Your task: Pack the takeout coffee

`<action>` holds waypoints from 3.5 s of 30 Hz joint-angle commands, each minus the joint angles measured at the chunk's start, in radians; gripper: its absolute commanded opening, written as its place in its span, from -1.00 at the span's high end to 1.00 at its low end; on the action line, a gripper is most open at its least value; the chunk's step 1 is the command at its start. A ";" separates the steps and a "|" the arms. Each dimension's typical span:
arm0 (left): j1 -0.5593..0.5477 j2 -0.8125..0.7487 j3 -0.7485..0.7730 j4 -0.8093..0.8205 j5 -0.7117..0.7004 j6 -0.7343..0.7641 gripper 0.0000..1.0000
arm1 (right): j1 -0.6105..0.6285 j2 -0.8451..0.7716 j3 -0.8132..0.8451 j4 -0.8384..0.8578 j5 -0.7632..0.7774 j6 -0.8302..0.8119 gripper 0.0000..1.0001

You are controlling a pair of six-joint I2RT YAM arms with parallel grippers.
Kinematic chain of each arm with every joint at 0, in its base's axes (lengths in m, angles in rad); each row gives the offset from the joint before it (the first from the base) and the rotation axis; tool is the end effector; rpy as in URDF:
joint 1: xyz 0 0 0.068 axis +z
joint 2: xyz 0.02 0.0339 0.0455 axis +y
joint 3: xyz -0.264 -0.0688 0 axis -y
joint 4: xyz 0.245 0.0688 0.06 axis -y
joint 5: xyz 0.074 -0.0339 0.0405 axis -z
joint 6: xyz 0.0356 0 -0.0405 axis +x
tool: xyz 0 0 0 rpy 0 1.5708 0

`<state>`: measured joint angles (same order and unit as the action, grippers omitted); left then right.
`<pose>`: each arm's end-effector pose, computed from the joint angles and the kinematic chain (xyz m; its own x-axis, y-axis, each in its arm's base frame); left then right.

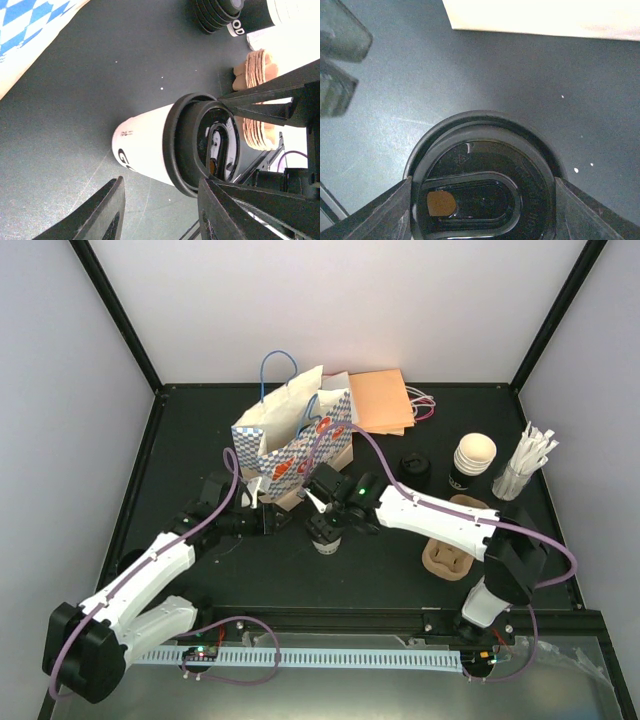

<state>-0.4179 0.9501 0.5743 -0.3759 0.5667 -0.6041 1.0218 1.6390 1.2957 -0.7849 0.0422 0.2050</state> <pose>0.1681 -0.0955 0.2231 -0.9117 -0.1195 -0.3930 0.2223 0.6610 -0.7167 0.1765 0.2857 0.2519 -0.6333 -0.6454 -0.4271 -0.7292 0.6825 0.0499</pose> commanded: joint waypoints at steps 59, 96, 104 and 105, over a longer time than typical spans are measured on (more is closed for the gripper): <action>0.007 -0.068 0.082 -0.103 -0.007 0.029 0.15 | 0.108 -0.111 -0.275 0.248 0.122 0.025 -0.36; -0.028 0.013 0.028 0.005 0.048 -0.016 0.16 | 0.085 -0.118 -0.128 0.054 0.189 0.040 -0.53; -0.028 0.015 0.036 -0.008 0.038 -0.007 0.15 | 0.079 -0.107 -0.096 0.063 0.189 0.037 -0.62; -0.028 0.016 0.036 -0.009 0.037 -0.005 0.15 | 0.080 -0.107 -0.092 0.063 0.190 0.038 -0.63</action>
<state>-0.4404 0.9646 0.5793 -0.3847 0.6037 -0.6235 1.1046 1.5253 1.1683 -0.7078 0.2085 0.2485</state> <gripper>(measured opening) 0.424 0.808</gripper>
